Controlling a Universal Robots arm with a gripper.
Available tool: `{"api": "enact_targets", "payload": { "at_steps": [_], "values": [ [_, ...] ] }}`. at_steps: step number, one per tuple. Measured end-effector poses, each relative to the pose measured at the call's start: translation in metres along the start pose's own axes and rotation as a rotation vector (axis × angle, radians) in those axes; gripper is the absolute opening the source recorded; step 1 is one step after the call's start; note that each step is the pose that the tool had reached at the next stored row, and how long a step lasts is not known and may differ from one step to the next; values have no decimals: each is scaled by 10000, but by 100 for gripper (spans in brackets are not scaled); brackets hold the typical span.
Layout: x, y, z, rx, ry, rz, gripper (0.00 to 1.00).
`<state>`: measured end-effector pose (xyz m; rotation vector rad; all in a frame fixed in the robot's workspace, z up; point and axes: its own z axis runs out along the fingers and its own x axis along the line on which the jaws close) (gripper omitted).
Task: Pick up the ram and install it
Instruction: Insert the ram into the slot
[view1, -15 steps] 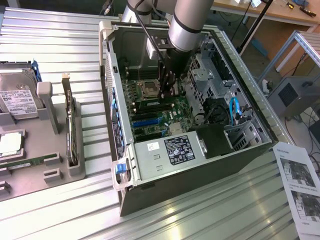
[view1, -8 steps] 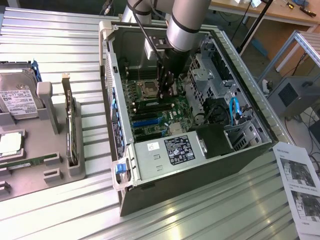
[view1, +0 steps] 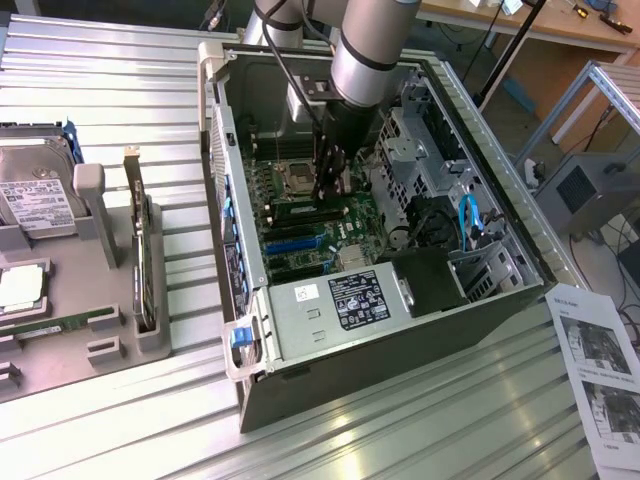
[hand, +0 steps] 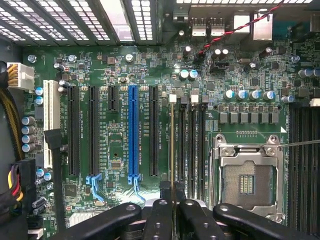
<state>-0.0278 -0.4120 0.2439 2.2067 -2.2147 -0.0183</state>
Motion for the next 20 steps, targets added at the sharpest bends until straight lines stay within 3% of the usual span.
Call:
{"api": "enact_targets", "payload": {
  "at_steps": [20],
  "values": [
    [-32, 10, 78, 1, 12, 1, 12]
  ]
}}
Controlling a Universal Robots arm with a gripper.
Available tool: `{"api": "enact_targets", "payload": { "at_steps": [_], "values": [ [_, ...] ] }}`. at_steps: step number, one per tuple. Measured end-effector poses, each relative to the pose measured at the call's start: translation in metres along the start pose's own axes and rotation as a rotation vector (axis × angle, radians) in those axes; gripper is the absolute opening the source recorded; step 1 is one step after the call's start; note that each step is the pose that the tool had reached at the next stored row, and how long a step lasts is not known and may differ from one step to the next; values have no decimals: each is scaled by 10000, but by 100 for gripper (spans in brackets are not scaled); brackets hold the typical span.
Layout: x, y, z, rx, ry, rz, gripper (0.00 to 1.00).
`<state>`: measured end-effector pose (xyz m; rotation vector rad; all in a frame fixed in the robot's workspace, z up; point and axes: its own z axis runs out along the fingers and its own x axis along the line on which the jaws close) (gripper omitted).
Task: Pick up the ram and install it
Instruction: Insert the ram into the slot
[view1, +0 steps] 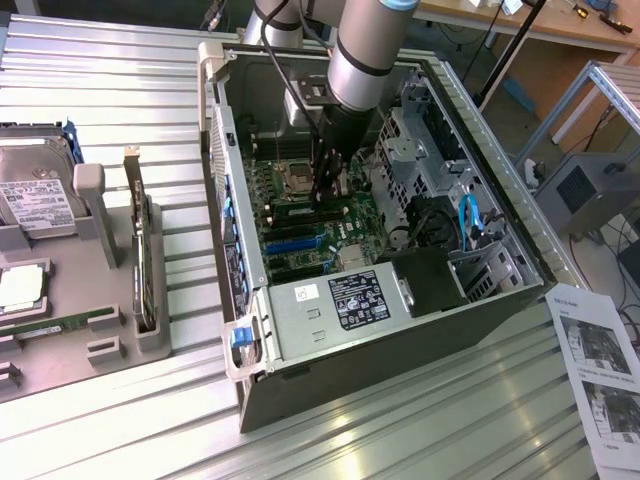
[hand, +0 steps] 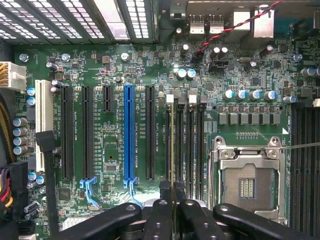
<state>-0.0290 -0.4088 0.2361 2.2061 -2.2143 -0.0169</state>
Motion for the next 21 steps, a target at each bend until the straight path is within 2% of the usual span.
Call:
{"api": "enact_targets", "payload": {
  "at_steps": [21],
  "values": [
    [4, -32, 11, -3, 10, 3, 12]
  ]
}}
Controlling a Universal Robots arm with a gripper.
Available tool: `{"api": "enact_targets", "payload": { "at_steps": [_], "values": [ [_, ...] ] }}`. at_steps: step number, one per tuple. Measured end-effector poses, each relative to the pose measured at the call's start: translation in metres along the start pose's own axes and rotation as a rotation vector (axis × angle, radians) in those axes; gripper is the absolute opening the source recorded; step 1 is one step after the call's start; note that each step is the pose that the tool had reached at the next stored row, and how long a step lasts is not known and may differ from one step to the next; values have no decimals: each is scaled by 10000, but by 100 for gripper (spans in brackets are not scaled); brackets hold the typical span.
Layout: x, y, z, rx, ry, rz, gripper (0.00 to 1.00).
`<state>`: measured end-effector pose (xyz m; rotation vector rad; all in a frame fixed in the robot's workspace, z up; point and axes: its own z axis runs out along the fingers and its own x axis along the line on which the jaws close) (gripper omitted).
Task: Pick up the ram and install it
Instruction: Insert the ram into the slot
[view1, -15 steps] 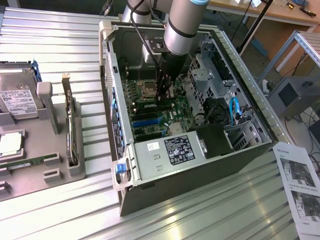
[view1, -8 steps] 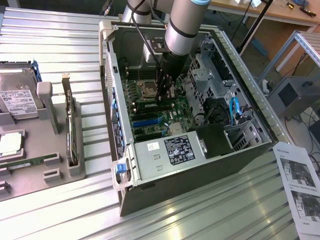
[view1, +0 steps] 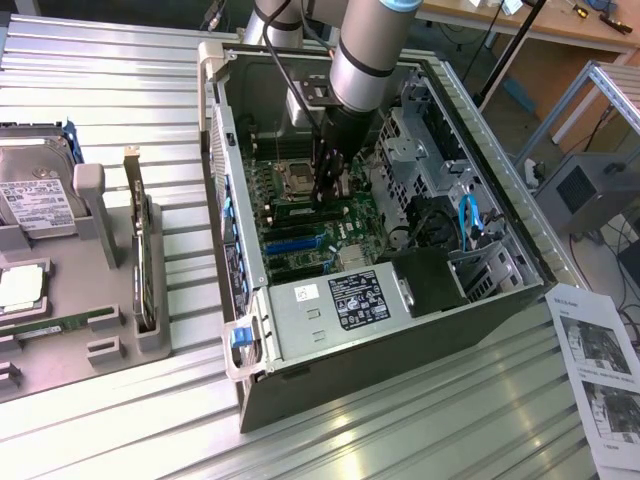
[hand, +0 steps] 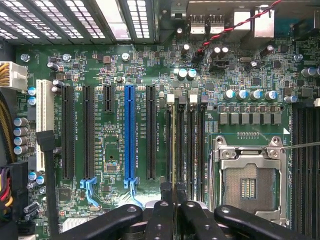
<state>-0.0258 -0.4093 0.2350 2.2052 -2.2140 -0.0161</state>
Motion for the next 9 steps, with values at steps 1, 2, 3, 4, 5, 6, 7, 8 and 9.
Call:
{"api": "enact_targets", "payload": {
  "at_steps": [1, 2, 3, 4, 5, 6, 7, 8, 9],
  "values": [
    [0, 0, 0, 0, 0, 0, 12],
    [0, 0, 0, 0, -1, -20, 12],
    [0, 0, 0, 0, 0, -77, 12],
    [0, 0, 0, 0, 1, -103, 12],
    [0, 0, 0, 0, 1, -104, 12],
    [0, 0, 0, 0, 1, -104, 12],
    [0, 0, 0, 0, 1, -114, 12],
    [1, 0, 0, 0, 3, -155, 12],
    [1, 0, 0, 1, 3, -183, 12]
  ]
}}
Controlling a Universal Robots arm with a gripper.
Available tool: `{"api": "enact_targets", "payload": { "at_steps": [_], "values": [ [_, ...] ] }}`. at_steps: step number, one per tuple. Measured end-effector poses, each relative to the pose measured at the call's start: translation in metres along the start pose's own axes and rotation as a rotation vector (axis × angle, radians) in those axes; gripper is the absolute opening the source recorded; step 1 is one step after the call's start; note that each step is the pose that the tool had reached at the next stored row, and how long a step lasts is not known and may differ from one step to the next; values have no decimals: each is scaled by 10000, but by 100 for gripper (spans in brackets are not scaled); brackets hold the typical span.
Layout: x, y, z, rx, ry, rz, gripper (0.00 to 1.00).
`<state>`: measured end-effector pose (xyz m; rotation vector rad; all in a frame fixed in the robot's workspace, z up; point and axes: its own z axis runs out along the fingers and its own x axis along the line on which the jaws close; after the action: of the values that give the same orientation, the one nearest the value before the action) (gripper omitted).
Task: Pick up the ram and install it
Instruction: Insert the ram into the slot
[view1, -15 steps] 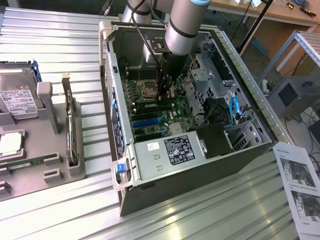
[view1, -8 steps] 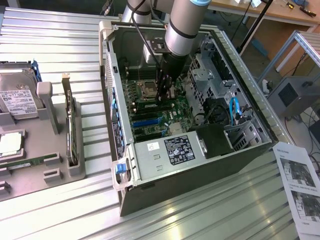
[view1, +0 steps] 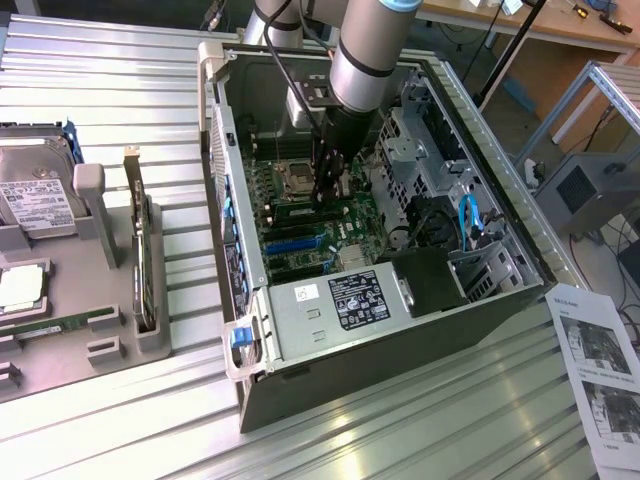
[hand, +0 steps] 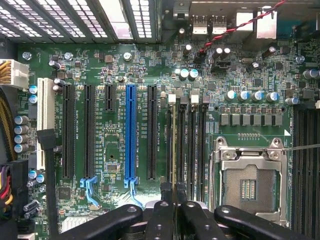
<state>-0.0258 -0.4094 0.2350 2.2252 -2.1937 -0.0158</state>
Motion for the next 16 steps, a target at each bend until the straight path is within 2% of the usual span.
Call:
{"api": "enact_targets", "payload": {
  "at_steps": [15, 16],
  "values": [
    [-1, -2, 37, 4, -4, 41, 12],
    [-1, -2, 37, 1, -3, 41, 19]
  ]
}}
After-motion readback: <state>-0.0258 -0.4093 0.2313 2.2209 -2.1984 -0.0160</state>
